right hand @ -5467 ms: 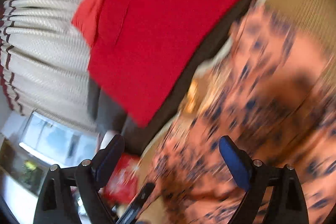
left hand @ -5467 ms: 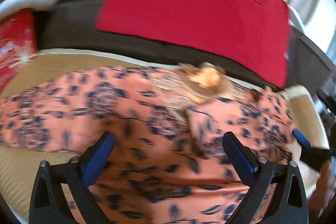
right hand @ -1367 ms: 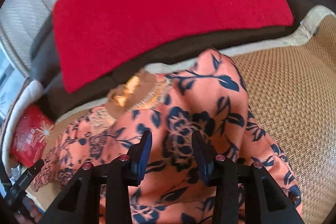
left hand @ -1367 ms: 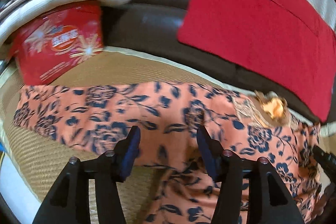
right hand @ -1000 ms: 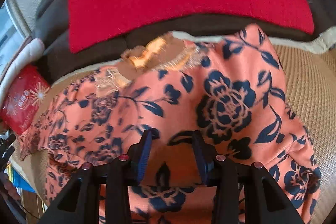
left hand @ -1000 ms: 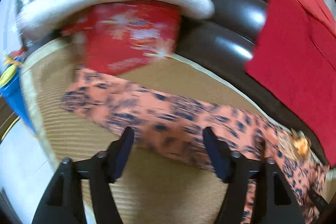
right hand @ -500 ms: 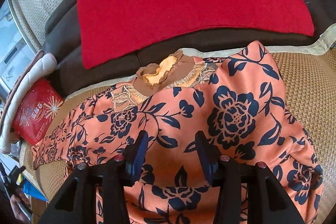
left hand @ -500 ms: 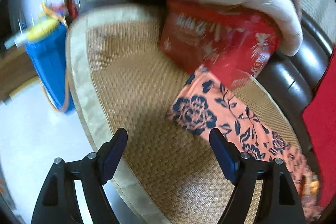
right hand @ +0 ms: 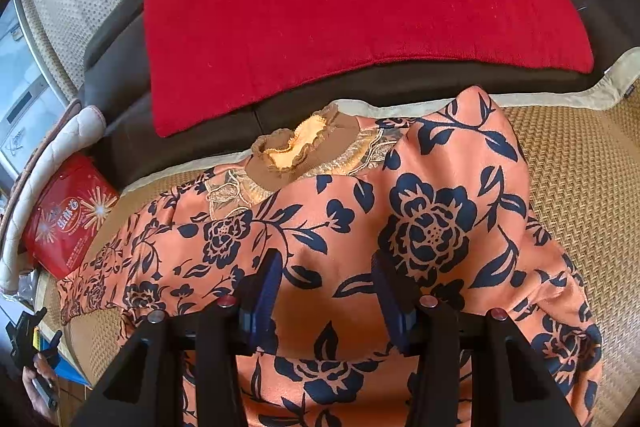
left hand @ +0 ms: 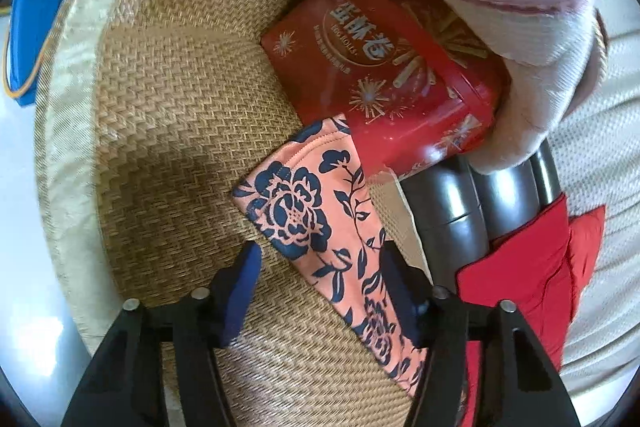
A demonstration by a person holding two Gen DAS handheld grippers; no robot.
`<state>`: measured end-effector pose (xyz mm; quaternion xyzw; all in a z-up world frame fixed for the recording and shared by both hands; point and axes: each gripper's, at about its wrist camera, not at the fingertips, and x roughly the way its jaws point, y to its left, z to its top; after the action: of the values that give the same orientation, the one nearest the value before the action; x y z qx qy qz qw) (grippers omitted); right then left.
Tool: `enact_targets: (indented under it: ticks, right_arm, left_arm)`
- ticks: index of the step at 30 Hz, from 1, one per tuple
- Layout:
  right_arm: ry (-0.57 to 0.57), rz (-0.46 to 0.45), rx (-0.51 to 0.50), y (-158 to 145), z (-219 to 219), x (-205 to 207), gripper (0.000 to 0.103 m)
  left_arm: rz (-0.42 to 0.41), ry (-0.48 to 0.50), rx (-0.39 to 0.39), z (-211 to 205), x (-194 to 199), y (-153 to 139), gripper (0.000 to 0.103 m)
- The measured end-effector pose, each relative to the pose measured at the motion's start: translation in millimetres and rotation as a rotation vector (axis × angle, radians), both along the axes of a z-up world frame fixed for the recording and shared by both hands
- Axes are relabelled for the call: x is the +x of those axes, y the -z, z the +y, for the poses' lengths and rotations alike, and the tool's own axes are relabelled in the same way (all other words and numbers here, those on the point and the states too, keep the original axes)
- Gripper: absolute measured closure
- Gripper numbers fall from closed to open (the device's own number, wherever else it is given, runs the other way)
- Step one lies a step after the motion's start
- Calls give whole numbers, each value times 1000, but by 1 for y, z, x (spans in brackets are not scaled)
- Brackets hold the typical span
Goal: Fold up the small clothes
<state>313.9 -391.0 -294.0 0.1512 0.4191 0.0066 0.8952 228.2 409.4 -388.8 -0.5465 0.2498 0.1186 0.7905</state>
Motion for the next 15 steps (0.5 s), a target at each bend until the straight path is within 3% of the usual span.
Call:
enact_targets:
  ticks: [7, 15]
  right_arm:
    - [3, -7, -11, -2, -1, 2, 52]
    - [14, -21, -24, -3, -3, 1, 52]
  left_arm:
    - [23, -13, -74, 3, 26, 14, 43]
    - [-13, -70, -176, 1, 34, 21, 43]
